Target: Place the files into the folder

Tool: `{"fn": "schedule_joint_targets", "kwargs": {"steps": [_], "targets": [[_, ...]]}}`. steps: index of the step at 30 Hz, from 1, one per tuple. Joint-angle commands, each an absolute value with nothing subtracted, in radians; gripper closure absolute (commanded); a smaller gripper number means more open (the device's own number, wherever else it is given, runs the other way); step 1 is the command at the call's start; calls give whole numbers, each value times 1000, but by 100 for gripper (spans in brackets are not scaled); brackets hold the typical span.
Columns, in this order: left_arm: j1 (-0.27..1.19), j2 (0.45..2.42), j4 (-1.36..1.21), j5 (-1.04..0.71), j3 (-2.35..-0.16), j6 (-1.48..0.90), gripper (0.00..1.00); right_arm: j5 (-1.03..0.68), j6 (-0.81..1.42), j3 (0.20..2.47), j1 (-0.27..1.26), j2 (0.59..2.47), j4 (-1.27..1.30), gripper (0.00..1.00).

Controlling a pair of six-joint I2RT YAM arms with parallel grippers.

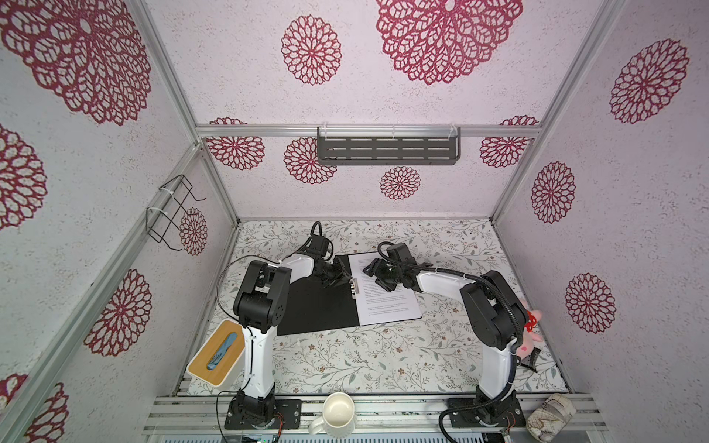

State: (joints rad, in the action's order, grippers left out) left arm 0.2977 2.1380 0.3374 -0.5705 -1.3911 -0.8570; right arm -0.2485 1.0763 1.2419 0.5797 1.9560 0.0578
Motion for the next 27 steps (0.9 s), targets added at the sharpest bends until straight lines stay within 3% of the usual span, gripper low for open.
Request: {"fn": "schedule_joint_targets", "kwargs": {"steps": [1, 27], "targets": [[310, 2158, 350, -566, -1419, -850, 79, -250, 1095, 1230, 584, 1924, 83, 33], [321, 2191, 356, -519, -1429, -847, 93, -285, 1139, 1238, 602, 1925, 112, 36]]}}
